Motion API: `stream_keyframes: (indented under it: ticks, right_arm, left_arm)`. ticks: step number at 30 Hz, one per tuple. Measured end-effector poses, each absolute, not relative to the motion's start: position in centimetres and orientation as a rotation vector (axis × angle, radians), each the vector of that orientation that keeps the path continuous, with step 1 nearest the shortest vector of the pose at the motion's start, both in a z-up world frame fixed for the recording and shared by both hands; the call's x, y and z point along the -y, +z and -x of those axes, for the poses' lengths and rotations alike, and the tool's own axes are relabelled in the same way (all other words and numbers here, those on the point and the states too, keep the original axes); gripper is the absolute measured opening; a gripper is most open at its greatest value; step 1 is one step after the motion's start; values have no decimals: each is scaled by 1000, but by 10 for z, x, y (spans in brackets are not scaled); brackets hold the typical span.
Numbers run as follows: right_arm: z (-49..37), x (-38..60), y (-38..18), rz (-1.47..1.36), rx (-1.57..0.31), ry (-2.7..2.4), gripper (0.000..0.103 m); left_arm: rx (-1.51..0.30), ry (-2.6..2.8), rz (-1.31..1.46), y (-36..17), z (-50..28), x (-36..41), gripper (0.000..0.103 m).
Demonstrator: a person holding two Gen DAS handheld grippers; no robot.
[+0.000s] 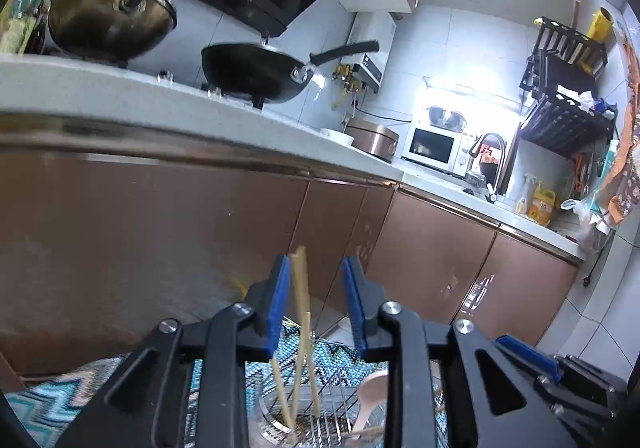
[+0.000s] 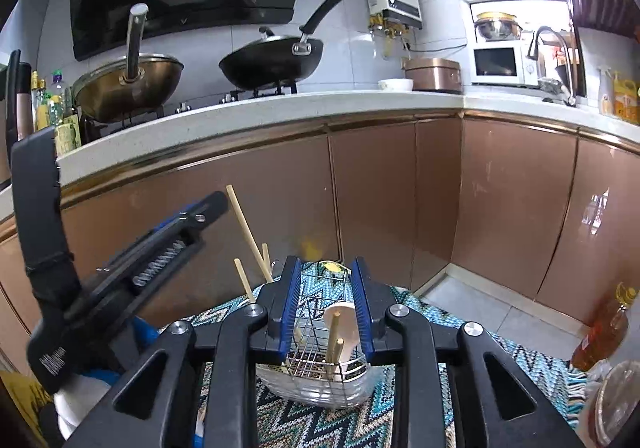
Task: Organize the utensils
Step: 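Lower both chopsticks into the wire holder and open both tools, then pull both tools back from the holder above the remaining utensils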
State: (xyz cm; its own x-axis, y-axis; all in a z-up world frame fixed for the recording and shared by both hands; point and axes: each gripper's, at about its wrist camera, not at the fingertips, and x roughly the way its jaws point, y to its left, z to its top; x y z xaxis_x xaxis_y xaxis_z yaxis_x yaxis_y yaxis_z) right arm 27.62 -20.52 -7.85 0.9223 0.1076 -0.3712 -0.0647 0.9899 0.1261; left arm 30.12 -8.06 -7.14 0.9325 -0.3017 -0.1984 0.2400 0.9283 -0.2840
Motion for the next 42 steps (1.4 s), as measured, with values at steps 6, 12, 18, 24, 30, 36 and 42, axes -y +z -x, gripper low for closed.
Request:
stream_keyframes:
  ticks: [6, 12, 18, 24, 30, 36, 42]
  right_arm:
    - [-226, 197, -52, -93, -358, 87, 26]
    - [-173, 191, -45, -107, -364, 83, 26]
    - [-120, 180, -49, -119, -371, 92, 26]
    - [-80, 169, -58, -130, -374, 106, 26]
    - [-47, 165, -66, -147, -376, 125, 26]
    - [-23, 164, -75, -163, -375, 119, 26]
    - [1, 165, -80, -180, -372, 86, 26]
  left_arm:
    - [-247, -232, 197, -39, -246, 53, 36]
    - [-283, -185, 184, -27, -193, 22, 38]
    - [-311, -169, 154, -29, -144, 1, 38]
    - [-372, -151, 162, -40, -107, -15, 38]
    - [-387, -135, 180, -43, -76, -26, 39]
    - [-373, -128, 180, -42, -49, -32, 43]
    - [-365, -129, 178, -45, -30, -42, 45]
